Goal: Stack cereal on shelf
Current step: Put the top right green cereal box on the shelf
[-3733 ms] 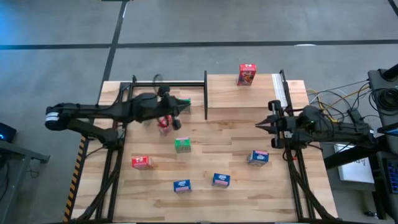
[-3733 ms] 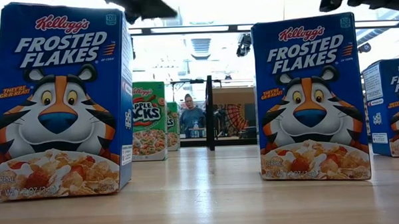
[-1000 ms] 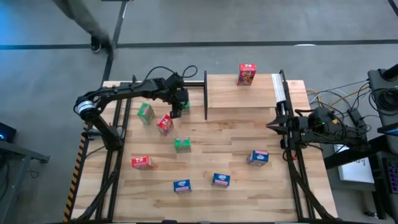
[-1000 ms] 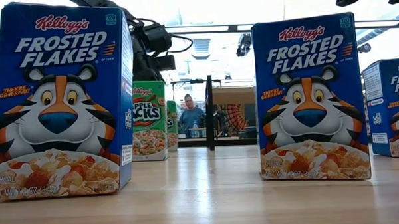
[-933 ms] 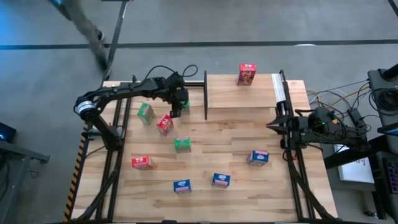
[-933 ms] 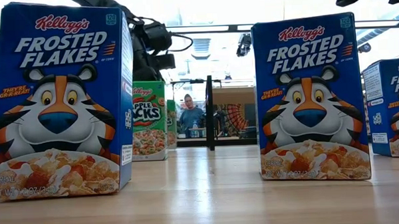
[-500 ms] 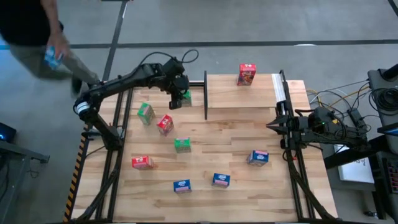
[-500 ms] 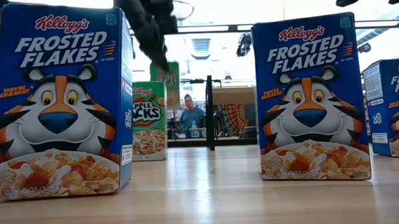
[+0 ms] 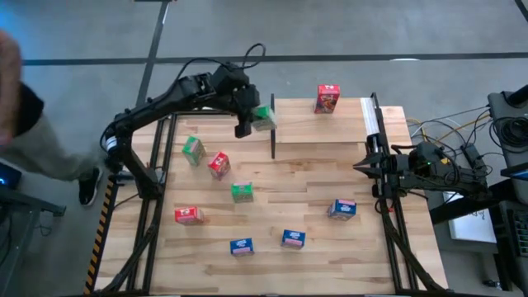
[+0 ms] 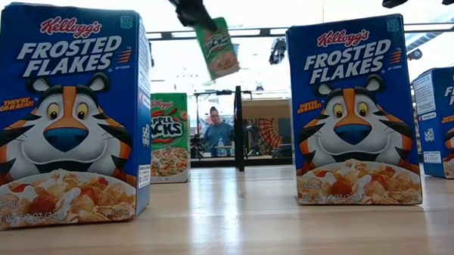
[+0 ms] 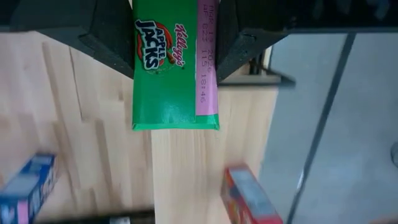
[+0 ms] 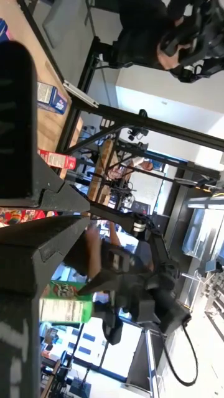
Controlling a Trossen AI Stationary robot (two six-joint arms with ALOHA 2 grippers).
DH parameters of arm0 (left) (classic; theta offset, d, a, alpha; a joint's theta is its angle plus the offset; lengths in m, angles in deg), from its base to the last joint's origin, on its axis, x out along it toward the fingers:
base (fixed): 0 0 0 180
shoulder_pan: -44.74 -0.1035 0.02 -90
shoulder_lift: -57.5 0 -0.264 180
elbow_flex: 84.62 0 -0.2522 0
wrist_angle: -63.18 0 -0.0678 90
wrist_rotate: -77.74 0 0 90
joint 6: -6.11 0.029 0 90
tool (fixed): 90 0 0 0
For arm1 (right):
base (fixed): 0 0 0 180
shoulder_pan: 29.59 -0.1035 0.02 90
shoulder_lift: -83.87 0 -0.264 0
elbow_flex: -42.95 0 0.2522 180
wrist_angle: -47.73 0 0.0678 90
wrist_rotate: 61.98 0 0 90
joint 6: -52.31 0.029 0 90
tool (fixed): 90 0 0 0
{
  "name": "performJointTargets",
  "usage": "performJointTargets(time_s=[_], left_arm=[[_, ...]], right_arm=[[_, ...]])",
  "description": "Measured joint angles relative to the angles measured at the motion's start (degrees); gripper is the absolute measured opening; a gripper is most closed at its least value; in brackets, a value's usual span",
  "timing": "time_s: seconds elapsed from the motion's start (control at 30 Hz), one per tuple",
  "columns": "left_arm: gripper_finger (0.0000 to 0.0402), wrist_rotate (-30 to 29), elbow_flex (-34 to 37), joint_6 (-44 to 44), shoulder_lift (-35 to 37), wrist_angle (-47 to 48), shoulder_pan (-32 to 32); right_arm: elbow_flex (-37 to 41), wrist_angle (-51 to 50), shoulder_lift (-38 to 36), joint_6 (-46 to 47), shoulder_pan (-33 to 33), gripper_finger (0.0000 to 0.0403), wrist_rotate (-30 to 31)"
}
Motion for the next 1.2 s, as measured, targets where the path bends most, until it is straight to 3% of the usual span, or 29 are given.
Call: performJointTargets(time_s=[0.27,0.6,1.0,1.2], left_arm=[[0.0157,1.4,-9.2,-0.9,-7.7,-6.4,0.4],[0.0157,1.1,-27.4,2.5,-22.5,-1.8,-0.8],[0.0157,0.3,-25.1,5.6,-23.9,-3.3,-6.0],[0.0157,3.1,-24.6,5.0,-23.9,-3.9,-6.7]], right_arm=[[0.0,0.0,0.0,0.0,0.0,0.0012,0.0],[0.0,-0.1,0.0,0.1,0.0,0.0012,0.0],[0.0,-0.4,0.0,0.1,0.0,0.0012,0.0],[0.0,-0.4,0.0,0.0,0.0,0.0012,0.0]])
